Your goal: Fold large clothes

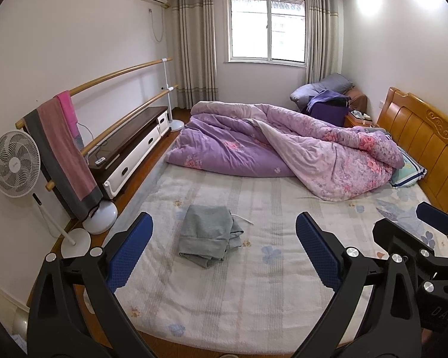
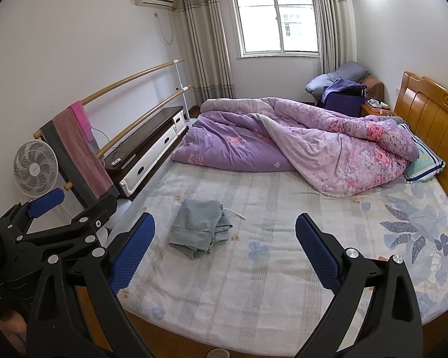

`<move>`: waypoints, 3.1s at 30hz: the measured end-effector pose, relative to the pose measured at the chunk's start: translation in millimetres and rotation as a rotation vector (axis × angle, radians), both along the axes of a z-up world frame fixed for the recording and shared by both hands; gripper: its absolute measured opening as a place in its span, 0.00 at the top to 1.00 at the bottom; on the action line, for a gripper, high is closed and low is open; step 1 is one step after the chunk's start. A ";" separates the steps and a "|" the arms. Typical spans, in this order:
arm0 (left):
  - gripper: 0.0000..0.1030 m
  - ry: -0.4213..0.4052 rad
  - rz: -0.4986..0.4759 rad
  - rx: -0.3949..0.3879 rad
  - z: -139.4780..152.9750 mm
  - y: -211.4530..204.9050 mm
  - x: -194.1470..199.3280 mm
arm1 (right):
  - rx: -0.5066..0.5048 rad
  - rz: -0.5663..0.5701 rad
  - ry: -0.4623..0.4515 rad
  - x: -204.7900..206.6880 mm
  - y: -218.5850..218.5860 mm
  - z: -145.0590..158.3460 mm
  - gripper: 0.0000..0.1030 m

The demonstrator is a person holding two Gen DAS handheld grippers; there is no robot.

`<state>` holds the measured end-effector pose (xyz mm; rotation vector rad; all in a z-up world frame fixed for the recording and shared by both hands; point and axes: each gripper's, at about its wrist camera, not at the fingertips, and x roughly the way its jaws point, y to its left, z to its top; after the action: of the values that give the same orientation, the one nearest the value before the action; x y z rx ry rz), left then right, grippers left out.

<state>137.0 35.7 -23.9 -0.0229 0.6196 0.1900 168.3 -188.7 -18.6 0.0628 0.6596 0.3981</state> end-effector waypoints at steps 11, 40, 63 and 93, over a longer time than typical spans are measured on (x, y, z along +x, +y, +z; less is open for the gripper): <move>0.06 -0.017 -0.005 -0.002 2.4 13.0 12.5 | 0.003 -0.002 0.000 4.7 0.3 0.2 0.11; 0.06 -0.018 -0.019 -0.002 -1.1 22.5 20.0 | 0.011 -0.014 0.012 10.4 6.6 -3.9 0.10; 0.06 -0.015 -0.022 -0.003 -2.1 26.0 21.5 | 0.014 -0.016 0.018 11.2 6.3 -6.8 0.10; 0.06 -0.012 -0.029 -0.005 -4.5 28.8 25.0 | 0.017 -0.017 0.027 11.5 5.3 -9.0 0.10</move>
<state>161.9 64.6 -28.4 -0.0203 0.6081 0.1598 179.8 -183.4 -27.6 0.0900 0.6815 0.3871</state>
